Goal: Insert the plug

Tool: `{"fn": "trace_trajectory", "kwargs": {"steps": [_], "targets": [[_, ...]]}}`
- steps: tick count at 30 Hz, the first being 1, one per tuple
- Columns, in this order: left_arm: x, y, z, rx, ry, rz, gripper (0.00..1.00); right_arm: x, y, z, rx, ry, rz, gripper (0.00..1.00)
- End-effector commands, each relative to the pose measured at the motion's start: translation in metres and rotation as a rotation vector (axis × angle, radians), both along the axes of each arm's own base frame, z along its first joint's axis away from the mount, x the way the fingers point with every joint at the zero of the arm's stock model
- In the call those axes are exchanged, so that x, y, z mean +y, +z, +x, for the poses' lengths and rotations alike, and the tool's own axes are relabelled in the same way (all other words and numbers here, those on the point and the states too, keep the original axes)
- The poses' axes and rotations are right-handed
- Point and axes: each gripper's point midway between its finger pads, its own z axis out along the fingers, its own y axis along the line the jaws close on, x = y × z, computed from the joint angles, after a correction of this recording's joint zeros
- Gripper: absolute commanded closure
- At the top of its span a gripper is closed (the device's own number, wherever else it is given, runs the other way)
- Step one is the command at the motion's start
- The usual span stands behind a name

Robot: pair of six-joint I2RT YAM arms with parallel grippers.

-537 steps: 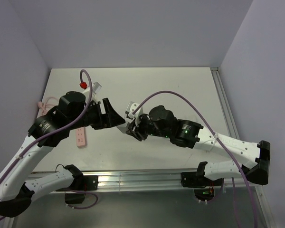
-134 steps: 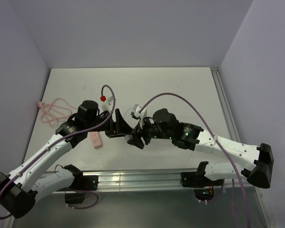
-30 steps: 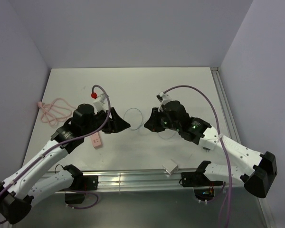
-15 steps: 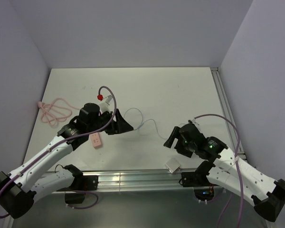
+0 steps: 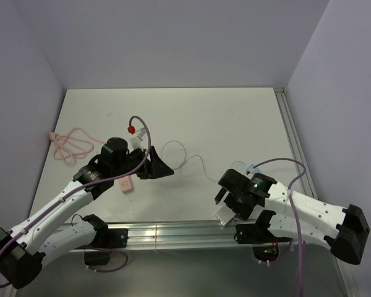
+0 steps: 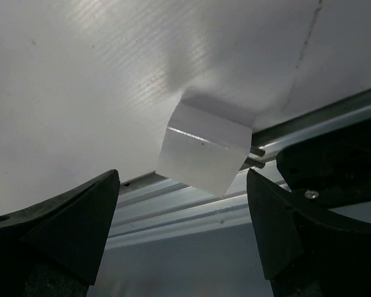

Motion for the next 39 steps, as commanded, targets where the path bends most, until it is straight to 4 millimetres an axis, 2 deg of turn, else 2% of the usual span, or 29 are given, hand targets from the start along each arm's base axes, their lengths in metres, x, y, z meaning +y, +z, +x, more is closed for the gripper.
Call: {"fn": "trace_trajectory", "kwargs": {"steps": [1, 3, 7, 11, 19, 24, 29, 35, 39], "targets": [[-0.002, 0.011, -0.004, -0.061, -0.033, -0.035, 0.30, 0.002, 0.016, 0.000, -0.009, -0.100, -0.067, 0.10], [-0.003, 0.012, -0.005, -0.061, -0.041, -0.045, 0.30, 0.002, 0.021, -0.001, -0.002, -0.117, -0.098, 0.09], [-0.003, 0.010, -0.008, -0.056, -0.053, -0.042, 0.30, 0.013, 0.019, -0.007, 0.029, -0.108, -0.085, 0.09], [-0.001, 0.011, -0.011, -0.059, -0.059, -0.037, 0.30, 0.010, 0.007, -0.014, 0.044, -0.138, -0.097, 0.09], [0.003, 0.014, -0.014, -0.068, -0.056, -0.039, 0.29, 0.014, -0.006, -0.013, 0.056, -0.138, -0.129, 0.11], [0.003, 0.016, -0.014, -0.075, -0.056, -0.035, 0.29, 0.020, -0.014, -0.004, 0.021, -0.138, -0.134, 0.15], [0.006, 0.016, -0.016, -0.072, -0.053, -0.027, 0.29, 0.020, -0.028, -0.003, 0.027, -0.135, -0.152, 0.17], [0.008, 0.017, -0.016, -0.068, -0.043, -0.025, 0.29, 0.019, -0.044, -0.010, 0.068, -0.115, -0.173, 0.18], [0.009, 0.018, -0.016, -0.066, -0.030, -0.029, 0.29, 0.017, -0.049, -0.012, 0.070, -0.110, -0.168, 0.27]]}}
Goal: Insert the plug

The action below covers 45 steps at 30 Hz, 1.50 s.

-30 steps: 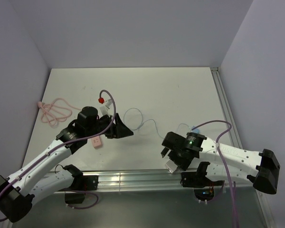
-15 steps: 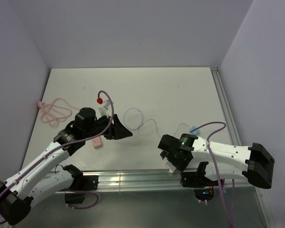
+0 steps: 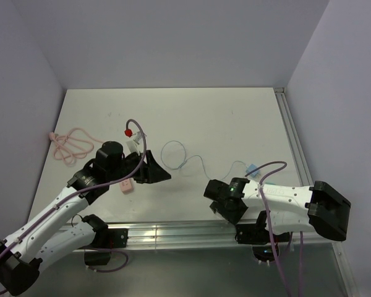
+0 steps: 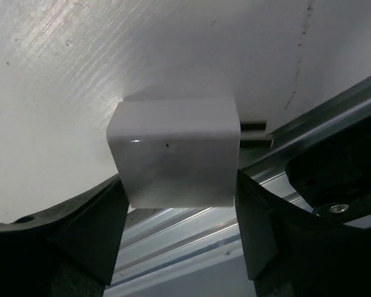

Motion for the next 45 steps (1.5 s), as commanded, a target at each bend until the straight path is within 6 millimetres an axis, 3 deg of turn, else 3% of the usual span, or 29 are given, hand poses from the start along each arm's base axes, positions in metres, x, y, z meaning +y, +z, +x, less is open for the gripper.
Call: {"fn": "trace_trajectory", "kwargs": {"steps": [1, 5, 9, 12, 15, 17, 19, 21, 22, 24, 25, 28, 29, 34, 36, 38, 42, 45], "targets": [[0.001, 0.012, 0.000, -0.042, 0.003, -0.014, 0.28, 0.002, -0.003, 0.007, -0.046, 0.002, 0.011, 0.29], [0.003, 0.010, -0.001, -0.035, 0.012, -0.012, 0.29, 0.004, 0.007, 0.022, -0.125, 0.044, 0.007, 0.53], [0.005, 0.007, -0.001, -0.024, 0.024, 0.005, 0.30, 0.016, 0.027, 0.044, -0.231, 0.141, 0.020, 1.00], [0.010, 0.007, 0.001, -0.035, 0.045, 0.029, 0.30, 0.041, 0.048, 0.062, -0.332, 0.291, 0.084, 1.00], [0.015, 0.016, 0.004, -0.067, 0.062, 0.046, 0.32, 0.076, 0.086, 0.082, -0.495, 0.499, 0.196, 1.00], [0.018, 0.032, 0.006, -0.128, 0.066, 0.051, 0.33, 0.110, 0.132, 0.090, -0.662, 0.719, 0.330, 1.00], [0.023, 0.046, 0.004, -0.199, 0.052, 0.060, 0.33, 0.136, 0.171, 0.077, -0.738, 0.972, 0.467, 1.00], [0.026, 0.071, 0.001, -0.307, 0.034, 0.033, 0.32, 0.148, 0.204, 0.081, -0.789, 1.074, 0.572, 1.00], [0.028, 0.080, -0.002, -0.342, 0.027, 0.018, 0.30, 0.154, 0.214, 0.062, -0.768, 1.212, 0.681, 1.00], [0.028, 0.102, -0.012, -0.422, -0.019, -0.030, 0.28, 0.156, 0.231, 0.056, -0.773, 1.299, 0.813, 1.00], [0.029, 0.119, -0.019, -0.504, -0.040, -0.079, 0.27, 0.159, 0.253, 0.030, -0.764, 1.424, 0.999, 1.00], [0.028, 0.155, -0.048, -0.684, -0.156, -0.210, 0.25, 0.155, 0.278, 0.009, -0.772, 1.506, 1.179, 1.00], [0.028, 0.155, -0.053, -0.714, -0.175, -0.228, 0.23, 0.153, 0.295, -0.006, -0.810, 1.585, 1.293, 1.00], [0.032, 0.178, -0.089, -0.949, -0.341, -0.310, 0.11, 0.141, 0.315, -0.037, -0.761, 1.644, 1.511, 1.00], [0.028, 0.177, -0.086, -0.997, -0.376, -0.297, 0.10, 0.140, 0.325, -0.044, -0.789, 1.697, 1.532, 1.00], [0.023, 0.178, -0.096, -1.058, -0.472, -0.319, 0.01, 0.143, 0.321, -0.052, -0.704, 1.709, 1.544, 1.00], [0.017, 0.178, -0.088, -1.120, -0.510, -0.299, 0.01, 0.151, 0.327, -0.058, -0.628, 1.732, 1.565, 1.00], [0.013, 0.174, -0.094, -1.142, -0.583, -0.323, 0.00, 0.155, 0.330, -0.060, -0.580, 1.705, 1.603, 1.00]]}}
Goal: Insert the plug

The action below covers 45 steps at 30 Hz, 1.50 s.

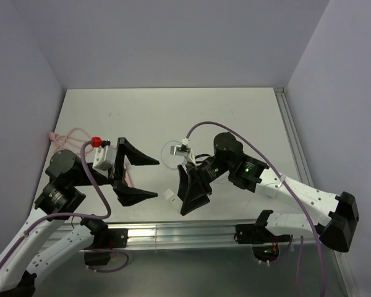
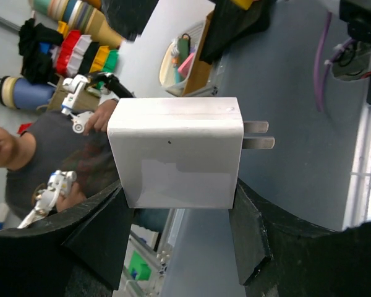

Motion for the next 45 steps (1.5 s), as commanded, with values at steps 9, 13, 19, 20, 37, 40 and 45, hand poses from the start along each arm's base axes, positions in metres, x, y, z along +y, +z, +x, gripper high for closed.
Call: {"fn": "trace_trajectory", "kwargs": {"steps": [9, 13, 19, 20, 37, 40, 45], "targets": [[-0.004, 0.006, -0.029, -0.161, -0.275, 0.045, 0.07, 0.020, 0.020, 0.010, 0.129, 0.026, -0.059, 1.00], [-0.006, 0.005, -0.018, -0.206, -0.249, 0.111, 0.16, 0.028, 0.014, 0.019, 0.210, -0.012, -0.126, 1.00], [-0.007, -0.015, -0.010, -0.130, -0.277, 0.248, 0.23, 0.029, 0.002, 0.031, 0.287, -0.062, -0.200, 1.00], [-0.007, -0.018, -0.008, -0.124, -0.270, 0.256, 0.24, 0.029, 0.001, 0.032, 0.293, -0.067, -0.205, 1.00], [-0.011, -0.041, -0.009, -0.060, -0.300, 0.260, 0.19, 0.019, 0.015, 0.037, 0.320, -0.062, -0.220, 1.00], [-0.012, -0.040, -0.009, -0.068, -0.306, 0.249, 0.16, 0.018, 0.014, 0.033, 0.312, -0.049, -0.226, 1.00], [-0.013, -0.046, -0.011, -0.051, -0.348, 0.253, 0.22, 0.018, 0.020, 0.032, 0.329, -0.038, -0.219, 1.00]]}}
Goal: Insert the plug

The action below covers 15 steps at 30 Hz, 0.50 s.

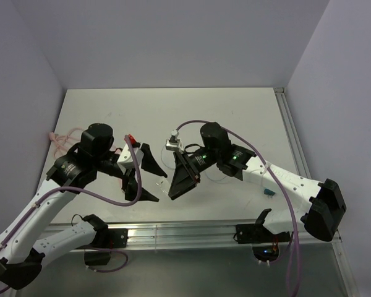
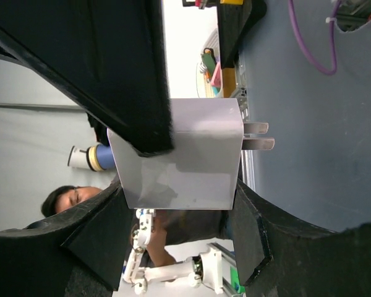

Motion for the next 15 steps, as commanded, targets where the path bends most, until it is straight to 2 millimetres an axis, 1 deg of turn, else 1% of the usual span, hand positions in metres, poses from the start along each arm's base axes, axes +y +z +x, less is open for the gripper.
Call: {"fn": "trace_trajectory", "kwargs": {"steps": [1, 2, 6, 8, 9, 10, 13, 15], "targets": [[-0.003, 0.001, -0.003, -0.015, -0.058, -0.028, 0.23, -0.004, 0.032, -0.007, -0.051, 0.050, 0.096, 1.00], [-0.004, 0.000, -0.004, -0.004, -0.065, -0.026, 0.24, -0.003, 0.034, -0.007, -0.042, 0.051, 0.095, 1.00], [-0.006, -0.002, -0.006, 0.006, -0.088, -0.038, 0.37, 0.000, 0.038, -0.006, -0.037, 0.065, 0.103, 1.00], [-0.007, 0.000, -0.008, 0.003, -0.099, -0.052, 0.41, 0.000, 0.043, -0.007, -0.039, 0.075, 0.119, 1.00], [-0.007, -0.002, -0.009, 0.012, -0.105, -0.052, 0.43, 0.001, 0.043, -0.007, -0.040, 0.078, 0.122, 1.00], [-0.008, 0.000, -0.008, -0.002, -0.108, -0.066, 0.44, 0.002, 0.042, -0.006, -0.033, 0.079, 0.114, 1.00], [-0.008, -0.002, -0.012, 0.015, -0.126, -0.074, 0.47, 0.002, 0.045, -0.006, -0.050, 0.092, 0.131, 1.00], [-0.007, -0.001, -0.017, 0.016, -0.155, -0.090, 0.47, 0.002, 0.046, -0.008, -0.049, 0.104, 0.135, 1.00]]}}
